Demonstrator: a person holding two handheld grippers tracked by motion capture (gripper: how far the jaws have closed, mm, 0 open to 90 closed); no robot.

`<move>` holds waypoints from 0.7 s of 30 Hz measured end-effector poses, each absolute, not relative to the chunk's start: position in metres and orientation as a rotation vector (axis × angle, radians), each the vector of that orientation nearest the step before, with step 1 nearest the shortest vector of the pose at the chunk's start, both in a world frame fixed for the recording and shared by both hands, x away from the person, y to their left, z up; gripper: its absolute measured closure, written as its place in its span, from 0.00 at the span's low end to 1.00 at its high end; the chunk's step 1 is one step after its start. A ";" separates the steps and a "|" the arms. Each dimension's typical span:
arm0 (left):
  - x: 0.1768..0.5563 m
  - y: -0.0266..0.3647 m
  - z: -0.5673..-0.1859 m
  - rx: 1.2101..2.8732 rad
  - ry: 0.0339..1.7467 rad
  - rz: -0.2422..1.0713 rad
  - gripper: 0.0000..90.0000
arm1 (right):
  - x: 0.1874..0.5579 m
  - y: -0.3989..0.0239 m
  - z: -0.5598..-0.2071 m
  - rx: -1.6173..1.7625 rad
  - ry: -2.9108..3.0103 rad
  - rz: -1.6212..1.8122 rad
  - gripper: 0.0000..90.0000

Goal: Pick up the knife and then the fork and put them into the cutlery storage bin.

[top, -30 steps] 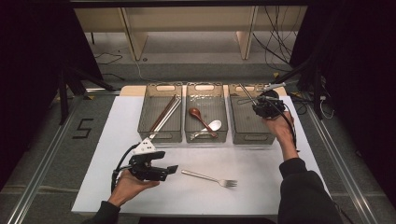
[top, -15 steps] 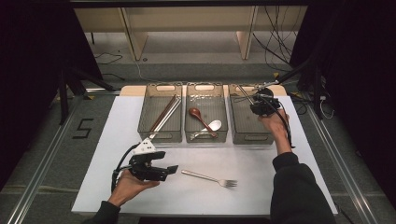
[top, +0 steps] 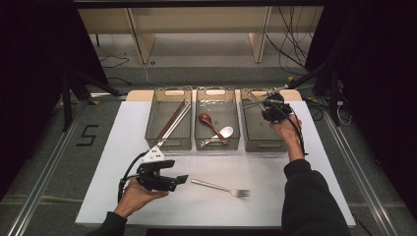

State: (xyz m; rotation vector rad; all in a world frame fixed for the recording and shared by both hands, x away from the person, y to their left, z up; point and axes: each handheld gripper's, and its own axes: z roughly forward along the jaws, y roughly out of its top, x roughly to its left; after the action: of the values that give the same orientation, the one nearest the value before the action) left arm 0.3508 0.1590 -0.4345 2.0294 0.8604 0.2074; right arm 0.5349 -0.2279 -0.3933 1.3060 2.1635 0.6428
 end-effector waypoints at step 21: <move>0.353 0.156 -0.437 2.051 0.867 0.194 0.25 | 0.510 -0.229 -0.359 1.271 2.124 0.841 0.44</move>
State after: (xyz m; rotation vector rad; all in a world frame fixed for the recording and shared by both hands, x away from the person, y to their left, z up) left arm 0.3527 0.1564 -0.4374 2.0510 0.8668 0.1939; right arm 0.5096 -0.2294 -0.3593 1.2712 2.1244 0.8409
